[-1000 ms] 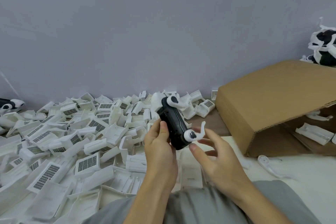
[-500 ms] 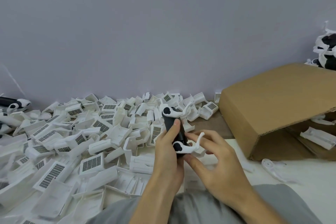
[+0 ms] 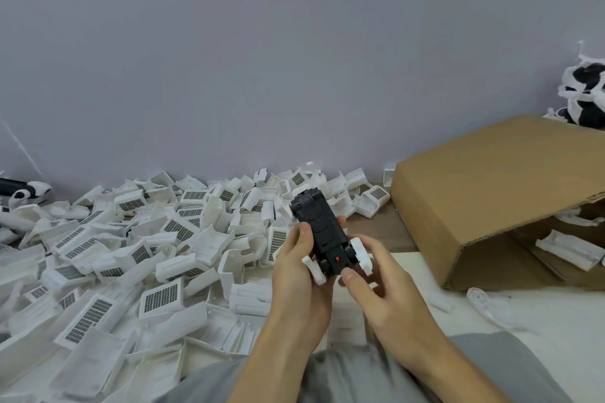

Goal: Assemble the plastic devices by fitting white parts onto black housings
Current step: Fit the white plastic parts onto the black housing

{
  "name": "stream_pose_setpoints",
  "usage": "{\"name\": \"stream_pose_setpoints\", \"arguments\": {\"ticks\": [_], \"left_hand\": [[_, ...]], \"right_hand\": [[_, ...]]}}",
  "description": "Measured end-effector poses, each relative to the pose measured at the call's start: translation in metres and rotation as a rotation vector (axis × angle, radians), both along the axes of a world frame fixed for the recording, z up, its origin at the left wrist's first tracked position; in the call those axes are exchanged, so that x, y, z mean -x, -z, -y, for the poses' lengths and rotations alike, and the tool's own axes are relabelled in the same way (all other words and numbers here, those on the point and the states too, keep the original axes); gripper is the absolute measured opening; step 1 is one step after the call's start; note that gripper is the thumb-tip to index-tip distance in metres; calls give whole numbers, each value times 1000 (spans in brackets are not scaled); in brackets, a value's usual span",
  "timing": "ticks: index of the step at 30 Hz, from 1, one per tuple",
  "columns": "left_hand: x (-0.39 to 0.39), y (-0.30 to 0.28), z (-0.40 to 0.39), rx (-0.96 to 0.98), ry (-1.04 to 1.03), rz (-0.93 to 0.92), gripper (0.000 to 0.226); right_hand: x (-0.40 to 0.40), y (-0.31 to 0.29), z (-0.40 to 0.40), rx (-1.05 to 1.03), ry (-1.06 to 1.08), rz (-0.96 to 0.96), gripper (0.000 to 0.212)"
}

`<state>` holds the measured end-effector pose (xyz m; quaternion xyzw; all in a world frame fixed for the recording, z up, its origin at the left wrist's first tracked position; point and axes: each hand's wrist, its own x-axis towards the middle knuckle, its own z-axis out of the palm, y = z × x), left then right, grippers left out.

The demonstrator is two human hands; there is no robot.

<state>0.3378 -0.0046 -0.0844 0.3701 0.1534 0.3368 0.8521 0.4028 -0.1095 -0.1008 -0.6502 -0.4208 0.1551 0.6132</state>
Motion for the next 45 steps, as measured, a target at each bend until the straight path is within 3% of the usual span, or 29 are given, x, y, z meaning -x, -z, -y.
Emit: {"name": "stream_pose_setpoints", "arguments": {"ticks": [8,22,33,45], "left_hand": [[0,0,6,-146,70,-80,37],[-2,3,6,-226,34,-117,41],[-4,7,3,-180,23,-138,50],[-5,6,5,-271,0,-131,40]], "right_hand": [[-2,-5,-4,-66,-21,-348,15],[-4,-3,-1,34,-50,-289,10],[-1,-6,0,35,-78,-250,12],[2,-5,-3,68,-37,-221,9]]}}
